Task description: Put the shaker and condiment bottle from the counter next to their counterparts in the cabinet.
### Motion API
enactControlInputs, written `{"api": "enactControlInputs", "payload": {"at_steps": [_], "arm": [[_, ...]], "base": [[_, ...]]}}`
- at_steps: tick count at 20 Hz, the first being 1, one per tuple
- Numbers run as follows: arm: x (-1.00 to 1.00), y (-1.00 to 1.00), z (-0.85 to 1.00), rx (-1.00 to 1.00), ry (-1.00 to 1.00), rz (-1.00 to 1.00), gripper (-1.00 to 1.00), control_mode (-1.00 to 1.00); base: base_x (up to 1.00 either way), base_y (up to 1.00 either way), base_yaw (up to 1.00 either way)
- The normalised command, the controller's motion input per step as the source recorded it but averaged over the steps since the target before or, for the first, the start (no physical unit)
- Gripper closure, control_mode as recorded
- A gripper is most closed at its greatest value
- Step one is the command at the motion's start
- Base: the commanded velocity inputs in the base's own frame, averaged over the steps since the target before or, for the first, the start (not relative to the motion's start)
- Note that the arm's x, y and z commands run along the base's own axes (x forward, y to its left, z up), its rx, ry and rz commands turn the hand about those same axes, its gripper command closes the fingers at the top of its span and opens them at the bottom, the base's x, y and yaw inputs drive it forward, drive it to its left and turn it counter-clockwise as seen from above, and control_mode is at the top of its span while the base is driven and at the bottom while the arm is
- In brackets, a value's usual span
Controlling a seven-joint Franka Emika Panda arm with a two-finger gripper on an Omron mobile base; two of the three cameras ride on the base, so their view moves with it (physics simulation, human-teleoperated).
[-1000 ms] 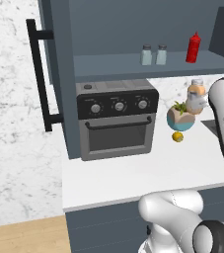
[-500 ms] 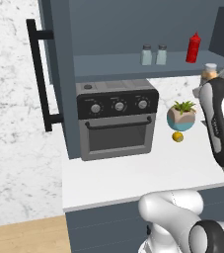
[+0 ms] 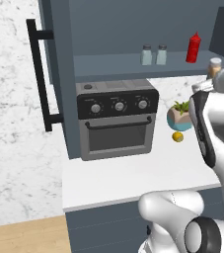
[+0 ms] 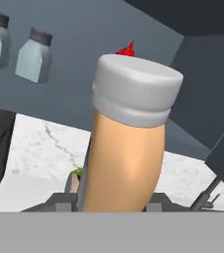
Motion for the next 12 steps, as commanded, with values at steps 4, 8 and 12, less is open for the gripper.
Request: {"api": "enactControlInputs", "payload": {"at_steps": [4,8,12], "arm": [[0.07,-0.52,0.50,0.00,0.00,-0.28,1.00,-1.00],[0.14,-0.36,0.36,0.00,0.00,-0.24,1.00,-1.00],[0.16,-0.18,0.01,0.05,0.02,-0.20,1.00,-1.00]], "base": [[0.00,0.00,0.00],[0.00,0.00,0.00],[0.00,0.00,0.00]]}}
